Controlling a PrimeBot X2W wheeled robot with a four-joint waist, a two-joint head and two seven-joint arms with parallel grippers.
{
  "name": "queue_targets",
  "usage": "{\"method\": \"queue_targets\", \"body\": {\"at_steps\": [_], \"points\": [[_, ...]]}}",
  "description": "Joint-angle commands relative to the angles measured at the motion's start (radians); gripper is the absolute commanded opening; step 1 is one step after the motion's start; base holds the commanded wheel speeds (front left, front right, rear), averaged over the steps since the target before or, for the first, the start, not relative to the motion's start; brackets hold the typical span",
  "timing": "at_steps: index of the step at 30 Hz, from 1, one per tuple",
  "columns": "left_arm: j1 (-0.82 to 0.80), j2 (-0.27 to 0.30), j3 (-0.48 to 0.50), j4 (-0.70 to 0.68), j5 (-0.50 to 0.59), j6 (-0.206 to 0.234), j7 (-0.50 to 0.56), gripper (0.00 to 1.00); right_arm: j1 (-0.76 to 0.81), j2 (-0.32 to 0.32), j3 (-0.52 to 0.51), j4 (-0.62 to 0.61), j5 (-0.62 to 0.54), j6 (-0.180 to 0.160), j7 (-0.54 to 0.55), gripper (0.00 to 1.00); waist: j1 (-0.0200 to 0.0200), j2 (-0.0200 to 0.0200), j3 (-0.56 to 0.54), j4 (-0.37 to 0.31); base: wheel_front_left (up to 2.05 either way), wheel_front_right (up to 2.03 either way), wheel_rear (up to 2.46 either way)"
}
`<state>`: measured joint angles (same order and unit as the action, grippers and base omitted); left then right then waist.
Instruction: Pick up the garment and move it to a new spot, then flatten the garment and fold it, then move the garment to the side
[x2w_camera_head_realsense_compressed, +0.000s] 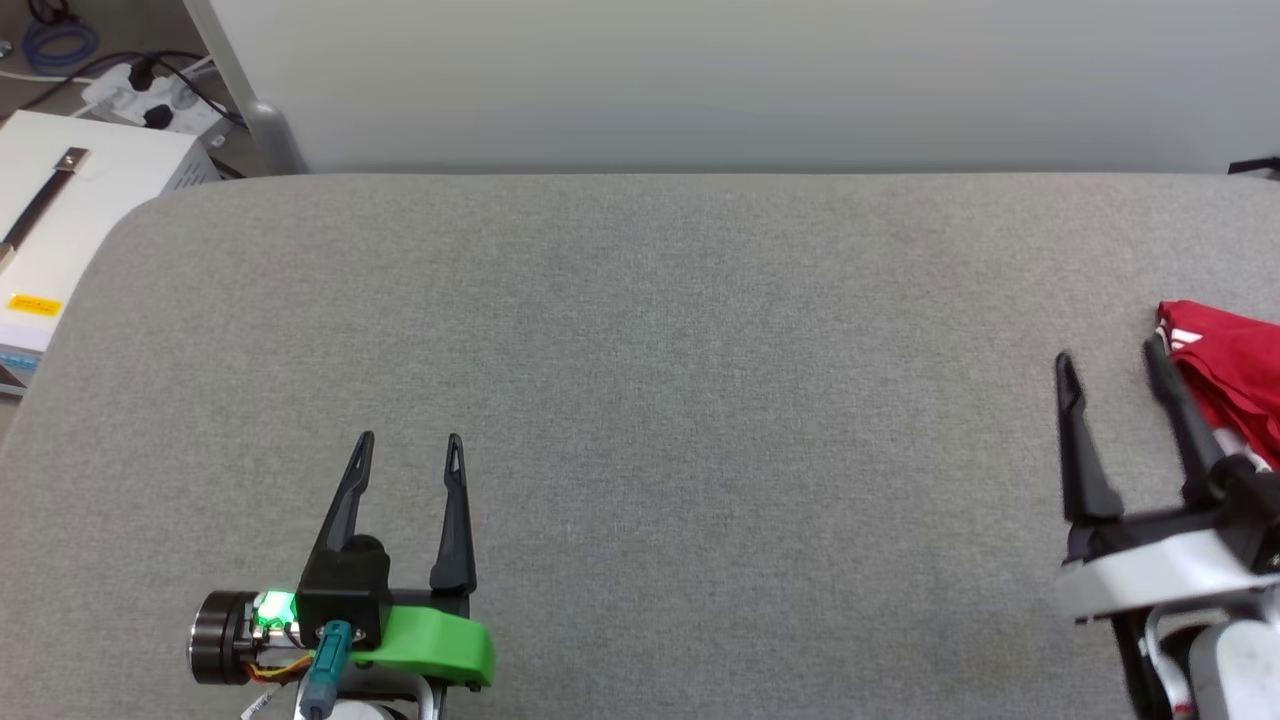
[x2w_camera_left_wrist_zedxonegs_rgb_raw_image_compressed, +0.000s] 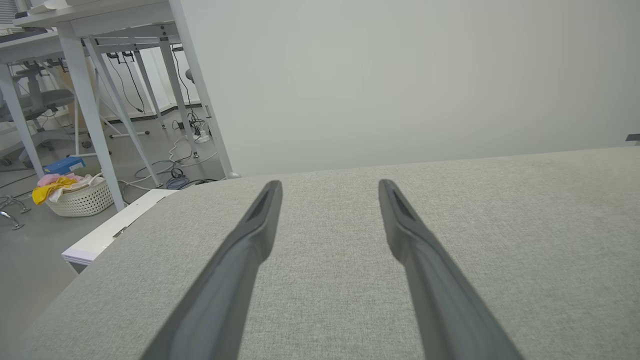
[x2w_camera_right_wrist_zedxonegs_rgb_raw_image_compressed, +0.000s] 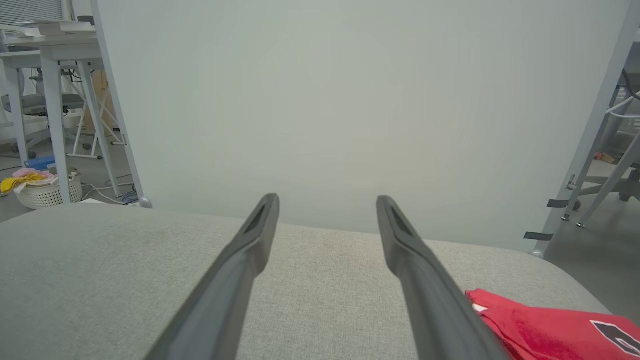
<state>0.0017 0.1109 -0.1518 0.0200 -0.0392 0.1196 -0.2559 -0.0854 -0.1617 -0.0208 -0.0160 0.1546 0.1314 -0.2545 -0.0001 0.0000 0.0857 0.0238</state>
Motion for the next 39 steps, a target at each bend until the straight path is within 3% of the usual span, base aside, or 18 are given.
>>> {"method": "queue_targets", "body": {"at_steps": [1,22,23,39], "points": [[0.016,-0.004,0.005,0.002,-0.011,-0.006,-0.006,1.0,0.033,0.008,0.007,0.004,0.002,-0.001,-0.007,1.0,0.0001,0.0,-0.024,0.012,0.0,0.0,0.0],[0.095,-0.02,0.034,0.018,-0.036,-0.077,-0.006,1.0,0.226,0.079,0.003,-0.017,0.027,-0.001,-0.007,1.0,0.0001,0.0,-0.099,0.016,0.0,0.0,0.0],[0.083,-0.017,0.032,0.016,-0.032,-0.072,0.0,0.0,0.212,0.078,0.003,-0.012,0.018,0.0,-0.001,0.0,0.0001,0.0,-0.099,0.016,0.0,0.0,0.0],[0.075,-0.02,0.041,0.014,-0.026,-0.077,0.024,0.0,0.2,0.081,0.004,-0.01,0.002,0.0,0.024,0.0,0.0001,0.0,-0.098,0.012,0.0,0.0,0.0]]}}
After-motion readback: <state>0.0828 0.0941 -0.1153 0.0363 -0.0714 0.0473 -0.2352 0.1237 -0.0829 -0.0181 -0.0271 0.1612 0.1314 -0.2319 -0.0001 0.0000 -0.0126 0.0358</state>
